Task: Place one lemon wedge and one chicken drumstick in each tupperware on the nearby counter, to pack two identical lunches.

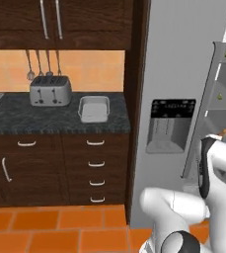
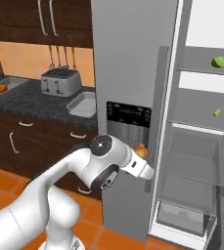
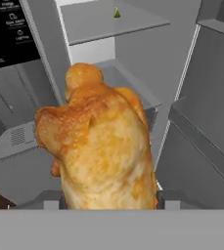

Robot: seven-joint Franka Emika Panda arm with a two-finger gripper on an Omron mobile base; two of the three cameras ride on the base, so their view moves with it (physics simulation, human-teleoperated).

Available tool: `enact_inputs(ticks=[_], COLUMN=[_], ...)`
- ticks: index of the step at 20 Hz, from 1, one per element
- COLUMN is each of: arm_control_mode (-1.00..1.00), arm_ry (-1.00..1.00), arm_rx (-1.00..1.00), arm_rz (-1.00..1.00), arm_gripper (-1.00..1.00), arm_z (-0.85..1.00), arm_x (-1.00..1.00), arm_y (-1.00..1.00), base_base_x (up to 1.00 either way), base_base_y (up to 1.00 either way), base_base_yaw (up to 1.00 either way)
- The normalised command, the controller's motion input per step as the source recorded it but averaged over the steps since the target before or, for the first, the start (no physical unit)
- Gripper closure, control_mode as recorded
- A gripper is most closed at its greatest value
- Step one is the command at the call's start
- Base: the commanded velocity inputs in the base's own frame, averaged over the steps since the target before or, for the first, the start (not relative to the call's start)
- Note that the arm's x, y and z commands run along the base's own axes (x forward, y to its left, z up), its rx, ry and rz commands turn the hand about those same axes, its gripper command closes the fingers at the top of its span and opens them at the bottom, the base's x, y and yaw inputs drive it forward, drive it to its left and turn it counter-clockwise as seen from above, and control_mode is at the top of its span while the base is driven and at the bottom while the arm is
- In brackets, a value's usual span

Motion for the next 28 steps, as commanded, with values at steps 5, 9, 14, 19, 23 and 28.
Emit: enact_inputs(ticks=[5, 9, 14, 19, 23, 28], arm_control_mode=[1.00, 1.00, 1.00, 1.00, 1.00, 1.00], arm_ry=[0.00, 0.00, 0.00, 0.00, 0.00, 0.00], arm_rx=[0.00, 0.00, 0.00, 0.00, 0.00, 0.00], arm_rz=[0.00, 0.00, 0.00, 0.00, 0.00, 0.00], arm_gripper=[1.00, 1.00, 1.00, 1.00, 1.00, 1.00], arm_z=[0.00, 0.00, 0.00, 0.00, 0.00, 0.00], arm_x=[0.00, 0.00, 0.00, 0.00, 0.00, 0.00], arm_y=[0.00, 0.00, 0.00, 0.00, 0.00, 0.00], base_base_x=[-0.29, -0.28, -0.27, -0.13, 0.82, 1.00], base_base_y=[1.00, 1.00, 1.00, 1.00, 0.93, 0.47], base_base_yaw=[0.40, 0.45, 0.47, 0.42, 0.07, -0.30])
